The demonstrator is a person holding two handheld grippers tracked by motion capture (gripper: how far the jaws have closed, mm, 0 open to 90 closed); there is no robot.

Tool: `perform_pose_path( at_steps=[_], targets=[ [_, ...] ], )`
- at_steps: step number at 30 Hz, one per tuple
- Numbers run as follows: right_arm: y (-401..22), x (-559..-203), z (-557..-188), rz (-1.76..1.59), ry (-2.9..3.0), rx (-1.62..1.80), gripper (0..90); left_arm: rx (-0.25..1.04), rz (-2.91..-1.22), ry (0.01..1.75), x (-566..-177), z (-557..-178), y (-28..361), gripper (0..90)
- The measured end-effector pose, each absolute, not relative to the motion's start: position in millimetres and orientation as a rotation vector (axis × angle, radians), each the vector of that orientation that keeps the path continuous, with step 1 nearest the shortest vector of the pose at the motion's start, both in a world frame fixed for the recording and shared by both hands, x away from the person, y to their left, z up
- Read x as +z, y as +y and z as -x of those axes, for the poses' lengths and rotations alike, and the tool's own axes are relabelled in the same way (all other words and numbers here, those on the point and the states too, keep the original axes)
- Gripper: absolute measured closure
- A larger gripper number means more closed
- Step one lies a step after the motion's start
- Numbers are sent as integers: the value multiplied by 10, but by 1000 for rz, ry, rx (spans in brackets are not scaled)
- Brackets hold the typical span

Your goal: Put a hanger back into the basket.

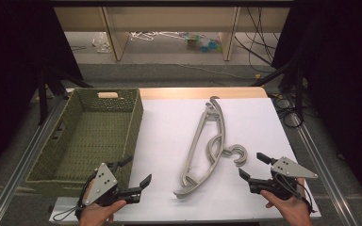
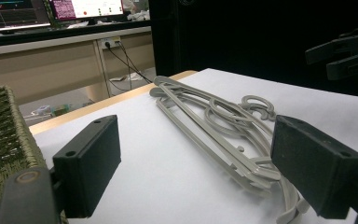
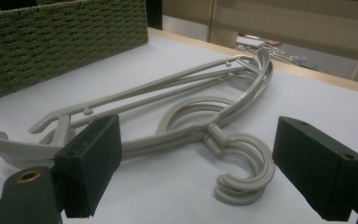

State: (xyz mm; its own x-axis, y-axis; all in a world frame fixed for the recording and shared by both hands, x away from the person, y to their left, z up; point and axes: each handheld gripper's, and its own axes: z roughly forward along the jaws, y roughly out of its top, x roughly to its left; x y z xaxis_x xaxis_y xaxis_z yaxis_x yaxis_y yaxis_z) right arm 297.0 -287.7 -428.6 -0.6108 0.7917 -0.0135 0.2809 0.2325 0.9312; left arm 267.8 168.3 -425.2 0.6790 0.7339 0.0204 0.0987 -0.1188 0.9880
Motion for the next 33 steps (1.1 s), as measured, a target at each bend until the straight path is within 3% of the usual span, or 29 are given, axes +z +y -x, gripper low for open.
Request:
perform_pose_path(
  at_steps=[25,33],
  targets=[
    [-2820,-4368,-3079,-1156,2081,1277,201,627,-1644,680,-4255,-2679,1663,158],
    [-2617,-4427,-3228,-1311,2142,1248,202,623,-1647,685,-4260,-2683,1654,159]
  ],
)
